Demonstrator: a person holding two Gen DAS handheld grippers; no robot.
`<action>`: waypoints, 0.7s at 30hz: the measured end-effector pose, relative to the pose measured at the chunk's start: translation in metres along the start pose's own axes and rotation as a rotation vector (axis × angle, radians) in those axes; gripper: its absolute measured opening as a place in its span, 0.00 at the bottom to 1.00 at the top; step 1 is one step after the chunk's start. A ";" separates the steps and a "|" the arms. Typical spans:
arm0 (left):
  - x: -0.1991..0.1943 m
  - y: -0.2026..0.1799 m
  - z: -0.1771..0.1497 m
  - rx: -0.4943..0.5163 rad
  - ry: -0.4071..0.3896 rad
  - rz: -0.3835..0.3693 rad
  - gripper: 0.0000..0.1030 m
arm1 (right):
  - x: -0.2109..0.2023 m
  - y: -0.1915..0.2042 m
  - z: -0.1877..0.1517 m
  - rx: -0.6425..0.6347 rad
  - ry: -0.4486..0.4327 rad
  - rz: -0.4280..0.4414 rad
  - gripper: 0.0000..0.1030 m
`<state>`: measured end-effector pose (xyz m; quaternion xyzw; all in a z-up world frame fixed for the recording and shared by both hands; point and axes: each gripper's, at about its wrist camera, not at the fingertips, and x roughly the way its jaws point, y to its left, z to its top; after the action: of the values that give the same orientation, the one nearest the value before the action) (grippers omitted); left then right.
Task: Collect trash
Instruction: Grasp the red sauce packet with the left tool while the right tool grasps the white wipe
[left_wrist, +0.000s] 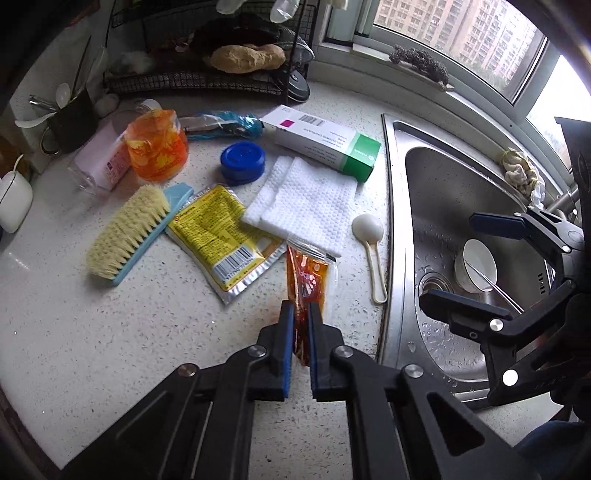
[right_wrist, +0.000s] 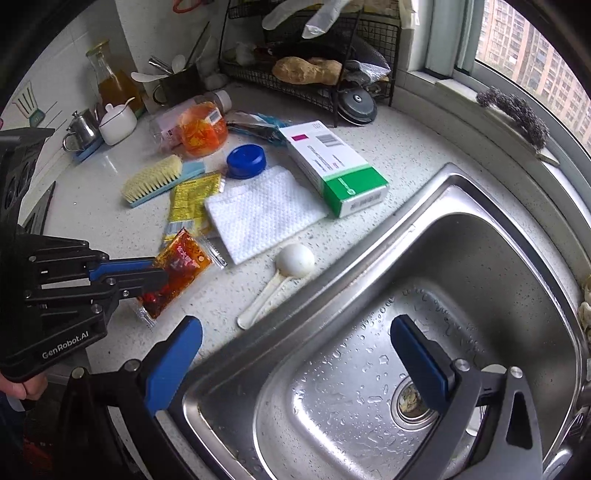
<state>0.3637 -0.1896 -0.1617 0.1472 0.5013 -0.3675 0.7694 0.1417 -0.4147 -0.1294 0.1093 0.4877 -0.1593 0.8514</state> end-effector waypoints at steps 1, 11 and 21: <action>-0.005 0.006 0.000 -0.019 -0.012 0.002 0.06 | 0.000 0.005 0.005 -0.016 -0.005 0.009 0.99; -0.014 0.056 0.002 -0.134 -0.030 0.089 0.06 | 0.035 0.041 0.056 -0.171 -0.003 0.121 0.92; 0.004 0.062 0.002 -0.139 0.010 0.135 0.06 | 0.085 0.045 0.070 -0.230 0.110 0.141 0.37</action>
<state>0.4096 -0.1496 -0.1728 0.1289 0.5183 -0.2785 0.7982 0.2547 -0.4105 -0.1665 0.0535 0.5398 -0.0359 0.8393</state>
